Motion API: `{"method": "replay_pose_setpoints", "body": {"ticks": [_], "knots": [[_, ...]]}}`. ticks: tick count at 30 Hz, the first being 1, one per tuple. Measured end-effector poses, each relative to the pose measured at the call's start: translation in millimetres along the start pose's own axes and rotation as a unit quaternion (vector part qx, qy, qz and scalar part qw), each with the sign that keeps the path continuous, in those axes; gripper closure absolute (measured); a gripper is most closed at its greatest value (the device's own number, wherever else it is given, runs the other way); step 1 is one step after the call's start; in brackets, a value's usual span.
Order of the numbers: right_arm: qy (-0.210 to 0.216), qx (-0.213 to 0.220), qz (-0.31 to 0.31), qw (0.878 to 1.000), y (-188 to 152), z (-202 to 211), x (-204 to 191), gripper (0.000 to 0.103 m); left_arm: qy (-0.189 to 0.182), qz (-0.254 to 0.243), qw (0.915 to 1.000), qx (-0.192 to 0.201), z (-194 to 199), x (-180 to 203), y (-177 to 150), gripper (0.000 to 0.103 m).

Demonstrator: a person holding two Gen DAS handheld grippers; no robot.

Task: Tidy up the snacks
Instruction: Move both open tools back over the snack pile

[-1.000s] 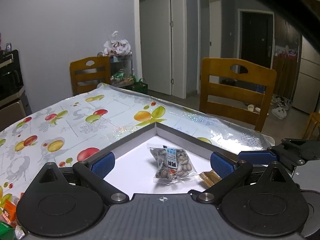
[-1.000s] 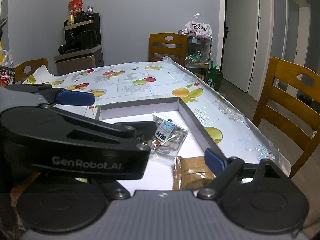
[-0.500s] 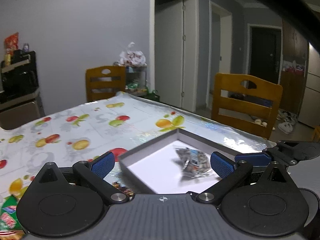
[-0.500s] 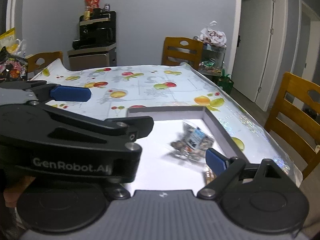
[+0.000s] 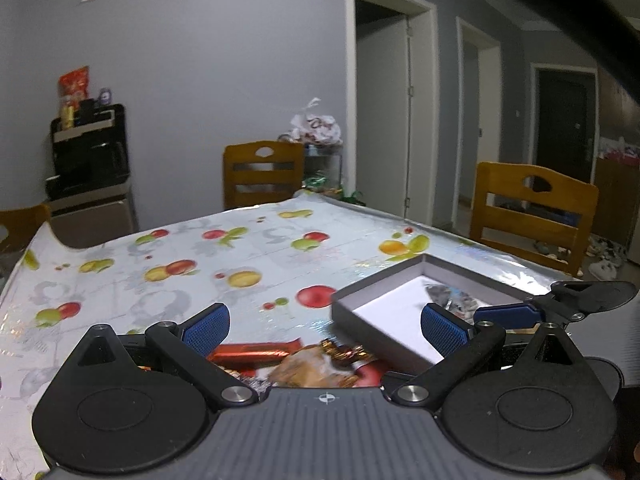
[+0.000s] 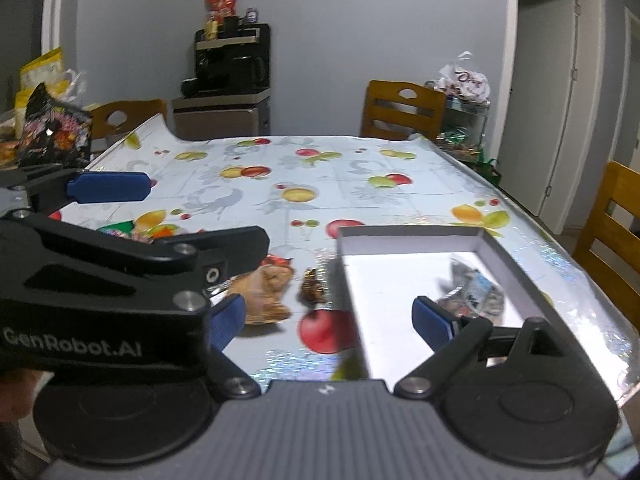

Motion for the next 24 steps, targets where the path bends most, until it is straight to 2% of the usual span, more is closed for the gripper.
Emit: {"method": "replay_pose_setpoints", "body": {"ticks": [8, 18, 24], "knots": [[0.014, -0.002, 0.02, 1.0, 2, -5, -25, 0.012, 0.02, 0.01, 0.9997, 0.007, 19, -25, -6, 0.0], [0.042, 0.026, -0.016, 0.999, -9, 0, -33, 0.011, 0.038, -0.001, 0.9989, 0.028, 45, -29, -15, 0.0], [0.056, 0.03, -0.01, 0.998, -15, 1, -40, 0.011, 0.053, 0.017, 0.998, 0.031, 57, -39, -20, 0.0]]}}
Point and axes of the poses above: each gripper's, at about its wrist camera, not at the fingertips, and z roughly against the way its jaws point, x to its right, y to its top, the point moved 9 cm from there along -z, roughly the way its jaws point, and after that the axes turned 6 degrees about x, right-handed, at the moved point
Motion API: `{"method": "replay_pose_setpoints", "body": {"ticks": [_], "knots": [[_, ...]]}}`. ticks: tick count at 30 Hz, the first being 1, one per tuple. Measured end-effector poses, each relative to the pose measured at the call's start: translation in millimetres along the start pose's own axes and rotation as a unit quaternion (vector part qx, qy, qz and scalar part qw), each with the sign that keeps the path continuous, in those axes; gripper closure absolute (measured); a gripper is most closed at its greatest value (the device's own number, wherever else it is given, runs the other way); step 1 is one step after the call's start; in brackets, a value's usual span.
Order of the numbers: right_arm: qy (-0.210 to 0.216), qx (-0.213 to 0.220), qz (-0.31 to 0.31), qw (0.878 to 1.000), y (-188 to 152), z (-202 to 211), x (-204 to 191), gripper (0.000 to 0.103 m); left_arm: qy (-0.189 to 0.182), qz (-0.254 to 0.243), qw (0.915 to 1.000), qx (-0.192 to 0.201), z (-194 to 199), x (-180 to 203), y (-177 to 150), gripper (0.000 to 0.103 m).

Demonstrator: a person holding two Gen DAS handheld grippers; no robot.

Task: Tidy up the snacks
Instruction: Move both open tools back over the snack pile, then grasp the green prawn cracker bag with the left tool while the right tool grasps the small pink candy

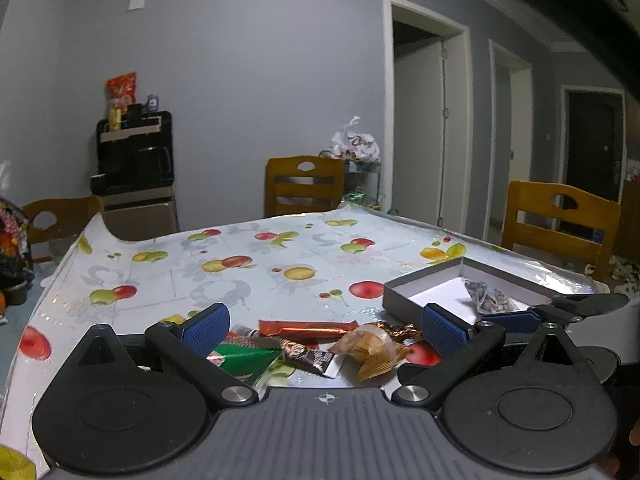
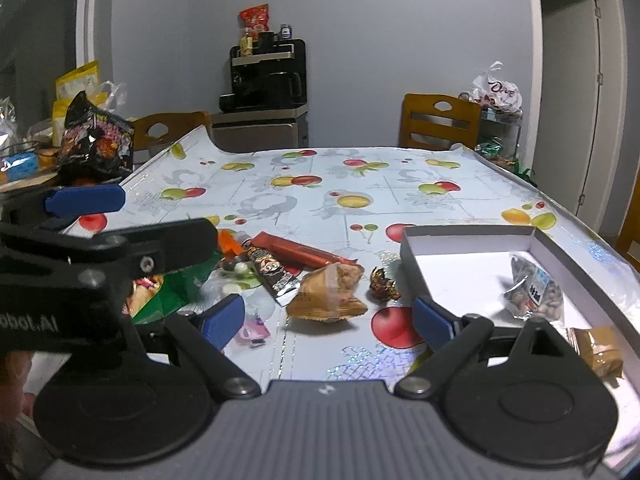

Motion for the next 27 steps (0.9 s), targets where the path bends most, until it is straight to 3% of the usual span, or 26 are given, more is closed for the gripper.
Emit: {"method": "replay_pose_setpoints", "body": {"ticks": [7, 16, 22, 27], "knots": [[0.01, -0.006, 0.006, 1.0, -8, -2, -6, 0.011, 0.025, -0.008, 0.9996, 0.002, 11, -14, -3, 0.0], [0.017, -0.013, 0.013, 1.0, -13, -5, -10, 0.011, 0.093, -0.027, 0.9953, 0.0, 21, -50, -10, 0.0], [0.019, -0.019, 0.022, 0.999, -17, -17, -17, 0.011, 0.115, -0.02, 0.9928, -0.026, 1, -75, -24, 0.0], [0.023, -0.022, 0.051, 0.998, -19, -31, -32, 0.011, 0.104, 0.006, 0.9918, -0.074, -30, -96, -42, 0.0]]}}
Point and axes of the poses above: each gripper's, at about its wrist camera, not at the fingertips, and z roughly against the way its jaws point, x to its right, y to its top, the point moved 9 cm from there along -z, roughly the way its jaws point, and after that the axes turned 6 degrees about x, right-handed, at the moved point
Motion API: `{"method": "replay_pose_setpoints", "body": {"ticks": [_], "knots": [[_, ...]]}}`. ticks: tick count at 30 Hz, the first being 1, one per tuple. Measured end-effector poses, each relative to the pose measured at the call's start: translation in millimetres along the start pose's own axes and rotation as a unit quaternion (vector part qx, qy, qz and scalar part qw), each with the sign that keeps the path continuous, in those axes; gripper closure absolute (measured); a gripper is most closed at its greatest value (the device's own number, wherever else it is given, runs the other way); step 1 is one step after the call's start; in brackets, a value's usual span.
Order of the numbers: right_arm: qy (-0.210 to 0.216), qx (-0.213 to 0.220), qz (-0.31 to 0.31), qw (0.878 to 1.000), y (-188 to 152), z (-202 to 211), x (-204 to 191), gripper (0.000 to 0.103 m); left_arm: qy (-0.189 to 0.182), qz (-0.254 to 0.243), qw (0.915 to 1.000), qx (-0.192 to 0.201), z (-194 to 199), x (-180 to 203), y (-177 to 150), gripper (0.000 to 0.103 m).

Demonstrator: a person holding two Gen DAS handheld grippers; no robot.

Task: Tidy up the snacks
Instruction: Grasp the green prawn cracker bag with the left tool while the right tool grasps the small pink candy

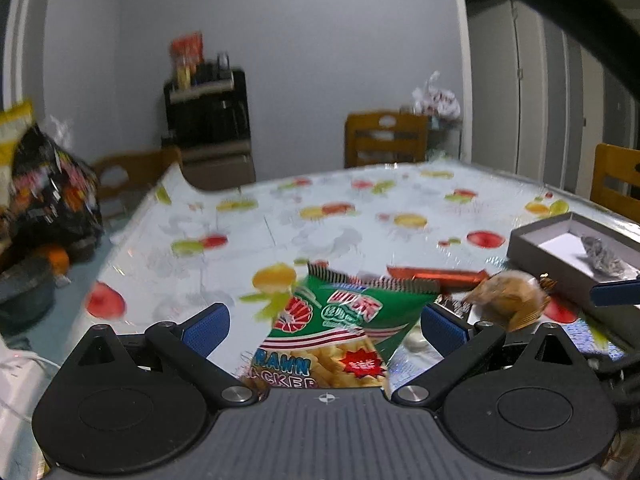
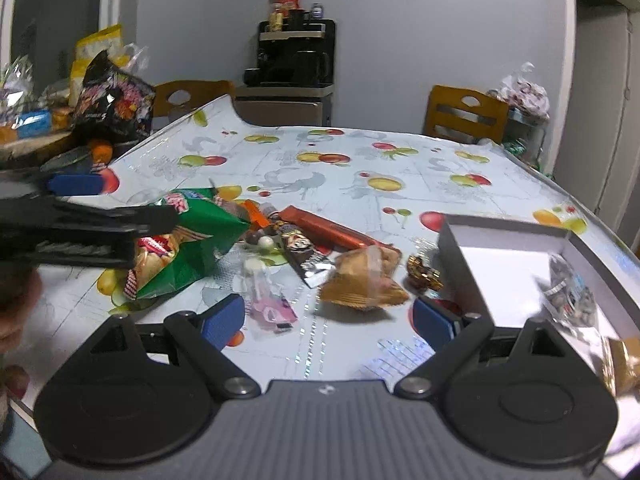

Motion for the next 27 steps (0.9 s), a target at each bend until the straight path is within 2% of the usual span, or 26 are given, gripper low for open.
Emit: {"method": "replay_pose_setpoints", "body": {"ticks": [4, 8, 13, 19, 27], "knots": [[0.014, -0.009, 0.057, 0.998, -6, -18, -19, 0.011, 0.007, 0.017, 0.9994, -0.028, -25, -9, -11, 0.0], [0.016, -0.021, 0.086, 0.996, -12, -35, -31, 0.019, 0.003, 0.014, 0.9995, -0.029, -32, -8, -19, 0.0], [0.021, -0.009, 0.116, 0.993, -9, -45, -44, 0.026, -0.014, 0.012, 0.9995, -0.025, -35, -4, -25, 0.0], [0.039, -0.028, 0.094, 0.994, -12, -65, -53, 0.037, -0.037, 0.029, 0.9984, -0.031, -37, -2, -28, 0.0], [0.056, -0.039, 0.052, 0.996, -8, -80, -59, 0.04, -0.043, 0.028, 0.9984, -0.022, -34, 1, -25, 0.001]]}}
Point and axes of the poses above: each gripper's, at about its wrist camera, not at the fingertips, and z roughly against the way its jaws point, x to its right, y to its top, the point moved 9 cm from there along -z, roughly the way its jaws point, and after that the axes turned 6 degrees about x, right-handed, at the moved point
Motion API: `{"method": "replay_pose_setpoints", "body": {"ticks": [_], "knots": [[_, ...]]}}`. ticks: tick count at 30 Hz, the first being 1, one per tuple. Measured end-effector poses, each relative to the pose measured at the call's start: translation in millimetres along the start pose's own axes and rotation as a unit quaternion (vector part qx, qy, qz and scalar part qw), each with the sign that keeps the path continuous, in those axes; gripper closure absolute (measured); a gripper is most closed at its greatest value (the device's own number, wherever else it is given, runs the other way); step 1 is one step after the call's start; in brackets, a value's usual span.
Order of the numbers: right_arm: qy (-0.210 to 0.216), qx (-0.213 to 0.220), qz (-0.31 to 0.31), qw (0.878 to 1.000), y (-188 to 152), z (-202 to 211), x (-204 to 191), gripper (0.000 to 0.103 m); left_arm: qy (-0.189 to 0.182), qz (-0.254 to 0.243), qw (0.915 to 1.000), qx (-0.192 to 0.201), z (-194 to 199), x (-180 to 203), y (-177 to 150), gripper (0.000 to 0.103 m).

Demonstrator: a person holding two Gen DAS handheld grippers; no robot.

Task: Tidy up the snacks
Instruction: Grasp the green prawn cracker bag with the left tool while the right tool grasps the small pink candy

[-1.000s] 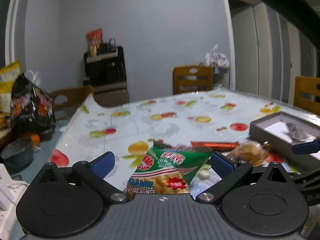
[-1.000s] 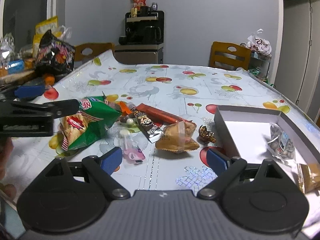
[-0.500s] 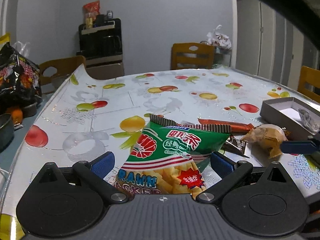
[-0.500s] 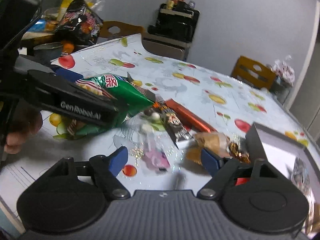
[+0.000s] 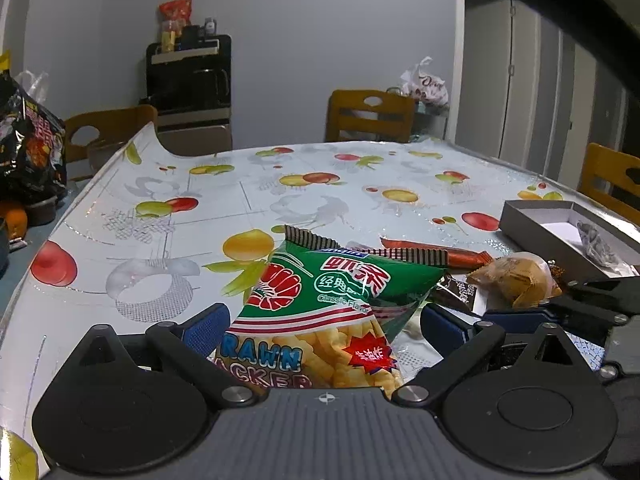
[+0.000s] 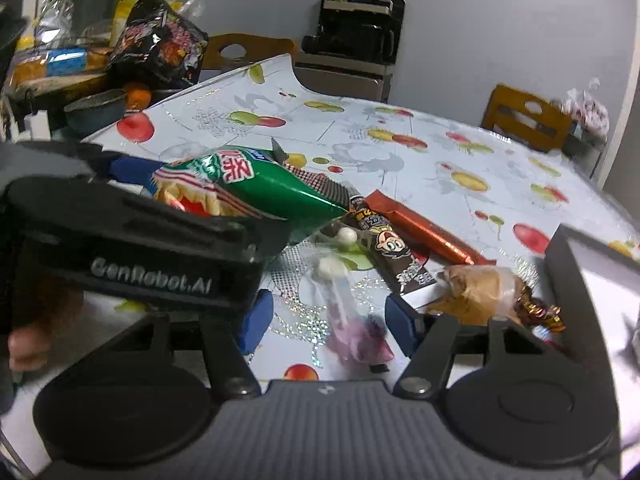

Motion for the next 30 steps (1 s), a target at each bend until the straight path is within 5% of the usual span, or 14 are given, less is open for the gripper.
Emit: {"method": "replay_pose_setpoints", "body": {"ticks": [2, 6, 9, 30], "knots": [[0.007, -0.005, -0.027, 1.0, 0, -4, 4, 0.044, -0.003, -0.001, 1.0, -0.002, 0, 1, 0, 0.001], [-0.009, -0.002, -0.04, 0.999, 1, -4, 10, 0.072, -0.004, 0.0, 1.0, -0.004, 0, 1, -1, 0.005], [-0.016, 0.0, -0.043, 0.999, 1, -3, 13, 0.079, -0.002, 0.007, 0.9999, -0.013, -3, -2, -3, 0.016], [-0.015, 0.005, -0.008, 1.0, -25, 49, 13, 0.089, 0.017, 0.033, 0.9992, -0.015, -1, -11, -4, 0.023]]}}
Point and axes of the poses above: each gripper's, at about its wrist camera, not at the fingertips, and z roughly against the way its jaws point, x to its right, y to its top, the point moved 9 cm from there along -z, roughly the way its jaws point, and after that the axes turned 6 degrees about x, right-handed, at the moved point
